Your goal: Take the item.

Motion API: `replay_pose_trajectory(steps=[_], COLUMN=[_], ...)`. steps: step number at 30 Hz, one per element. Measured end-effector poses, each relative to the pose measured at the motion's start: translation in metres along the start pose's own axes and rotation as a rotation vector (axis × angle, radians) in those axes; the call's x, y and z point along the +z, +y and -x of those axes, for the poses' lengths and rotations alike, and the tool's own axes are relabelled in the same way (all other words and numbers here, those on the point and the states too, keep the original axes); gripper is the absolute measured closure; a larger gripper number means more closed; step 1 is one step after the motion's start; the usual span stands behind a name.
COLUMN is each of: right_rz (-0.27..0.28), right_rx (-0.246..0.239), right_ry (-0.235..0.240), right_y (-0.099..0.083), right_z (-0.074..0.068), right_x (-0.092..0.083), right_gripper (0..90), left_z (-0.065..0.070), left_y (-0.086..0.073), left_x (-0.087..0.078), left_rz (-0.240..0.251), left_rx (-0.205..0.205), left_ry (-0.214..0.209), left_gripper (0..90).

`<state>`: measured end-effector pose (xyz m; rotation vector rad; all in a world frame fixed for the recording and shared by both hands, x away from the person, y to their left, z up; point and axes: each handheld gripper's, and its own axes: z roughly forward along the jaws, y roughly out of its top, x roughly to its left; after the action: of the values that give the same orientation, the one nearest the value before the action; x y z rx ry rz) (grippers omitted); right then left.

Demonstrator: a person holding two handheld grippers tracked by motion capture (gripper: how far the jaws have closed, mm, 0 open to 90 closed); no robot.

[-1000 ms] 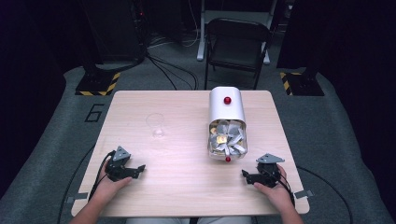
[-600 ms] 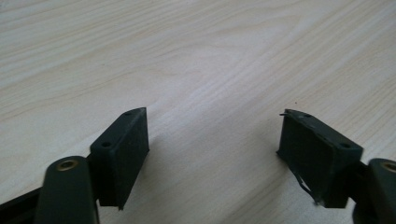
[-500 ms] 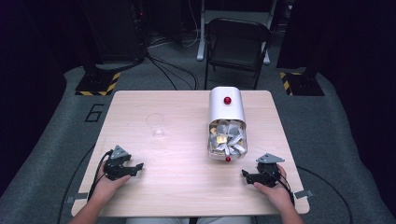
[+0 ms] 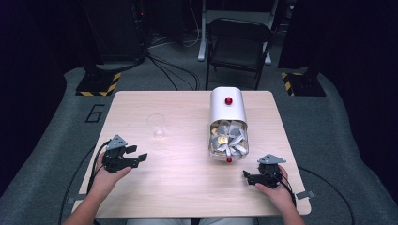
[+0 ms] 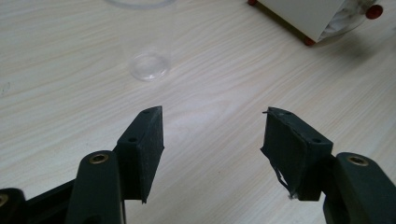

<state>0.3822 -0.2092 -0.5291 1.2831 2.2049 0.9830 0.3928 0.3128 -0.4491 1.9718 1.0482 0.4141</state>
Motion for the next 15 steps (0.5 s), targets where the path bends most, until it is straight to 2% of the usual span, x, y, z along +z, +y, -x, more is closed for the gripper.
replay_pose_trajectory(steps=[2, 4, 6, 7, 12, 13, 15], right_rz=[-0.001, 0.002, 0.002, 0.002, 0.001, 0.002, 0.002], right_rx=[-0.001, 0.004, 0.004, 0.004, 0.005, 0.004, 0.004], right_ry=[0.001, 0.006, 0.006, 0.006, 0.006, 0.006, 0.006], right_y=[0.000, 0.000, 0.000, 0.000, 0.000, 0.000, 0.000], right_z=[0.000, 0.000, 0.000, 0.000, 0.000, 0.000, 0.000], right_x=[0.000, 0.000, 0.000, 0.000, 0.000, 0.000, 0.000], right_gripper=[12.7, 12.7, 12.6, 12.7, 12.7, 12.7, 12.7], left_z=[0.002, 0.009, 0.012, 0.019, 0.032, 0.039, 0.045], left_y=[0.003, 0.011, 0.014, 0.019, 0.031, 0.036, 0.040], left_x=[-0.002, -0.009, -0.011, -0.015, -0.025, -0.029, -0.034], left_rz=[0.006, 0.007, 0.011, 0.020, 0.029, 0.030, 0.037], left_rx=[0.003, 0.031, 0.039, 0.062, 0.087, 0.110, 0.123], left_ry=[0.002, -0.003, -0.004, 0.000, -0.017, -0.024, -0.031], left_gripper=[38.6, 40.0, 40.1, 40.5, 41.1, 41.3, 41.3])
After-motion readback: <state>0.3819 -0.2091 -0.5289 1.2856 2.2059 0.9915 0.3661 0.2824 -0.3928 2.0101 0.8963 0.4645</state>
